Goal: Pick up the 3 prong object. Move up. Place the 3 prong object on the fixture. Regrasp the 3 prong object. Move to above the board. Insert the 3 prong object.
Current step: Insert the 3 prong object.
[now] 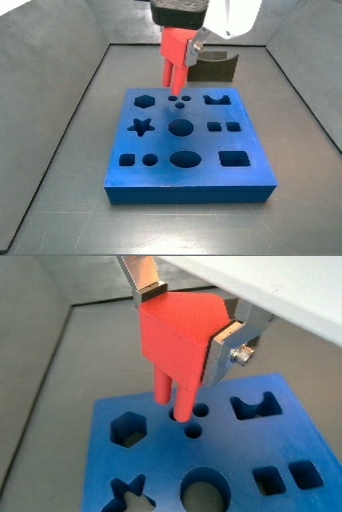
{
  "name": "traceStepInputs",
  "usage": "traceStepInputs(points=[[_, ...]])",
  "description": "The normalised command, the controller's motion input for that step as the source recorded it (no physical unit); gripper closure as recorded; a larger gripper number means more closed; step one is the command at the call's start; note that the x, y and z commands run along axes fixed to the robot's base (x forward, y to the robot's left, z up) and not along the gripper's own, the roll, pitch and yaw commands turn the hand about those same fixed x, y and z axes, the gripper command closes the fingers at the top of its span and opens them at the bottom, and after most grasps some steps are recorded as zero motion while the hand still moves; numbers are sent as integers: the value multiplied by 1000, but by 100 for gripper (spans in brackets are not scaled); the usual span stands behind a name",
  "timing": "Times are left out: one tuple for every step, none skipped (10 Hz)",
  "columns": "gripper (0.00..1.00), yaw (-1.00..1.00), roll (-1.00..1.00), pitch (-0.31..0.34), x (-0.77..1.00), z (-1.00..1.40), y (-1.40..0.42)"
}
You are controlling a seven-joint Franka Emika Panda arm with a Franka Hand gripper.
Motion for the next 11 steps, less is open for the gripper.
traceStepInputs(points=[[100,-411,-146,-286,149,-189,0],[100,-317,-131,-169,106,-66,0],[100,0,0,0,17,0,0],[100,-63,0,-11,140,-129,0],[100,-49,29,-86,209,-266,0],[100,-14,0,-74,149,-226,0],[100,0,17,0,0,-37,0],[100,0,126,0,0,-163,0],[100,0,180,0,0,-223,0],[100,0,0,-26,0,-51,0],[100,-11,0,0,0,0,0]])
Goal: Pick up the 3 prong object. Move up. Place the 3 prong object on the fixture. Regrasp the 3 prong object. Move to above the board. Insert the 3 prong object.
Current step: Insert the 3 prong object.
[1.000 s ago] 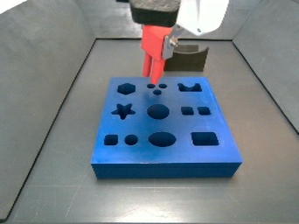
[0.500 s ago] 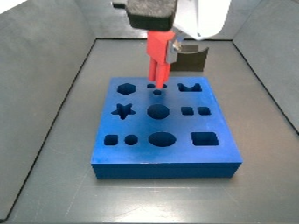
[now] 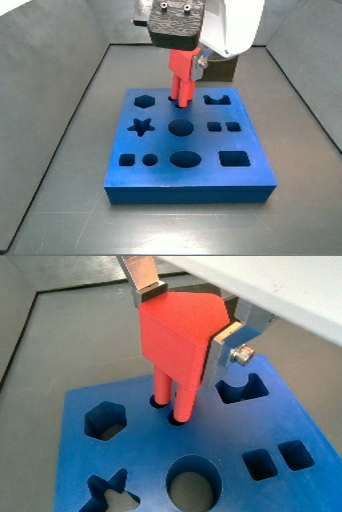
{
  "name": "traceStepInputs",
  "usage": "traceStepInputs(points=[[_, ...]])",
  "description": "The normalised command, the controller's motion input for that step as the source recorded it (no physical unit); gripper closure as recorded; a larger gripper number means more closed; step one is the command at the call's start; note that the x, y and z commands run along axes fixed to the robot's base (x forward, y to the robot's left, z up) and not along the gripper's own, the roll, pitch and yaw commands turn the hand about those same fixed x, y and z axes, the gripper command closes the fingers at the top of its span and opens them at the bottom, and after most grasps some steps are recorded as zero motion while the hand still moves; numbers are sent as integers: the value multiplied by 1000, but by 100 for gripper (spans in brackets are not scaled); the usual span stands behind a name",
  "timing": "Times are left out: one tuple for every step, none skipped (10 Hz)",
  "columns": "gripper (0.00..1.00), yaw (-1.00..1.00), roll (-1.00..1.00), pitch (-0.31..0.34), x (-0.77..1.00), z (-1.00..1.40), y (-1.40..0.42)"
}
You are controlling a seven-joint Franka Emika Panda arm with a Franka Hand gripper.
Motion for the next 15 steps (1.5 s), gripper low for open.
traceStepInputs(points=[[100,-297,31,0,0,-137,0],[100,-423,20,0,-40,-146,0],[100,-151,0,0,-29,0,0],[100,0,0,0,-37,-26,0],[100,-80,49,-3,-240,-89,0],[100,-89,6,-57,-306,-100,0],[100,0,0,0,0,-17,0],[100,0,0,0,17,-134,-9],[100,-11,0,0,171,-200,-43],[100,0,0,-14,186,-214,0],[100,0,-91,-23,117,-114,0],[100,0,-106,-11,89,-66,0],[100,0,0,0,0,-17,0],[100,0,0,-43,0,-166,0],[100,0,0,-69,0,-246,0]])
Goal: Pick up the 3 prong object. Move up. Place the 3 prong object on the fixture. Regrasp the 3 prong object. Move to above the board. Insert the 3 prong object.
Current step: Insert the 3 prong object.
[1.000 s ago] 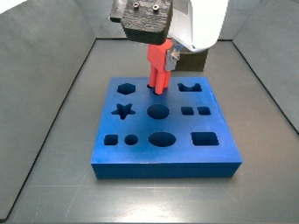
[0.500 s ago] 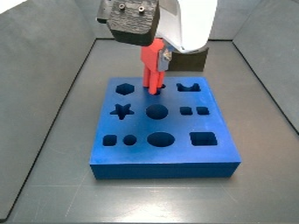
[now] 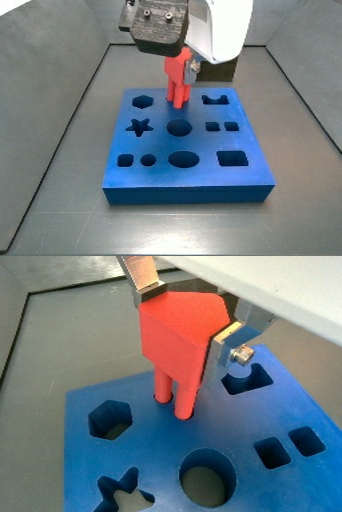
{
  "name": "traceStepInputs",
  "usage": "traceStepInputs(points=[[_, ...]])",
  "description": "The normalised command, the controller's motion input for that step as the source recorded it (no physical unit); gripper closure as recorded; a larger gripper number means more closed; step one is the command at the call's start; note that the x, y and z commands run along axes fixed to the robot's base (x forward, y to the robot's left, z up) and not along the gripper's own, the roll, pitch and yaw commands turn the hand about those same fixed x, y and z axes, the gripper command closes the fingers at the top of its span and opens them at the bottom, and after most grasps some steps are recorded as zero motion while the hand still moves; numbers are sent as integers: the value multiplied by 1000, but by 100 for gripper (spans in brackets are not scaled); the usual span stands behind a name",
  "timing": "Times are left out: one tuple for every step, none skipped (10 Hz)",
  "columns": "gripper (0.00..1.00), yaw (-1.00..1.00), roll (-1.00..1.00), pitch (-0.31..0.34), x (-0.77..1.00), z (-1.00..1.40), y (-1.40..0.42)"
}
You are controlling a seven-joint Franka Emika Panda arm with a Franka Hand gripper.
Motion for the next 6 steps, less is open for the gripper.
traceStepInputs(points=[[100,0,0,-86,0,-274,0],[100,0,0,-106,0,-309,0],[100,0,0,-131,0,-360,0],[100,0,0,-146,0,-394,0],[100,0,0,-154,0,-434,0],[100,0,0,-163,0,-449,0]])
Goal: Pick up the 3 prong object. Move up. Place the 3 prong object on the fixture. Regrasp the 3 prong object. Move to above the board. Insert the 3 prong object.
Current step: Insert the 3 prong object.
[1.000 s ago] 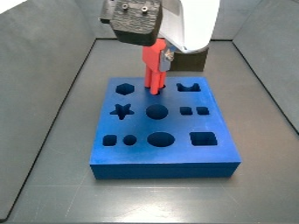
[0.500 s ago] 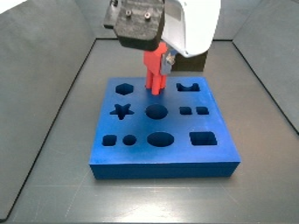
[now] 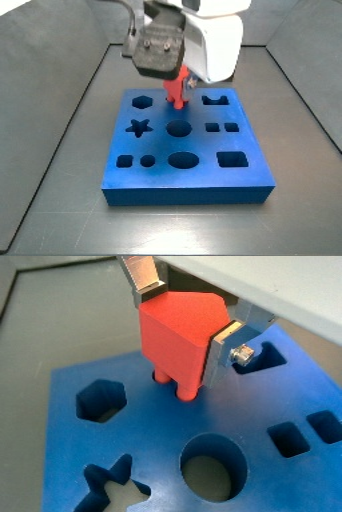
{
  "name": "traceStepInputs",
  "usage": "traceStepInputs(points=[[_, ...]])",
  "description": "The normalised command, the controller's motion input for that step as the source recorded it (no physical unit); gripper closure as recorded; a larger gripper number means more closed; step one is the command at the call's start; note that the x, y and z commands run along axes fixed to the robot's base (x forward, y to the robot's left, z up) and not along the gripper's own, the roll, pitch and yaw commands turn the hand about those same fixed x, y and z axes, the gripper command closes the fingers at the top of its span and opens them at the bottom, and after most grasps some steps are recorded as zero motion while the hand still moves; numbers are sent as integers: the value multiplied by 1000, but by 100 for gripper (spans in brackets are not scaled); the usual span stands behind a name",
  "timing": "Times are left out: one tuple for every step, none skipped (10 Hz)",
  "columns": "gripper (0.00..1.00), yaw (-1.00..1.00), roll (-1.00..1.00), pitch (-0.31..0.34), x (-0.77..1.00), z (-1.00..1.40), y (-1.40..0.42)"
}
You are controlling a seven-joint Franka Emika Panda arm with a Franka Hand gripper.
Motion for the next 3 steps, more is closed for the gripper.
traceStepInputs(points=[[100,0,0,0,0,-111,0],[0,0,0,0,0,0,0],[0,0,0,0,0,0,0]])
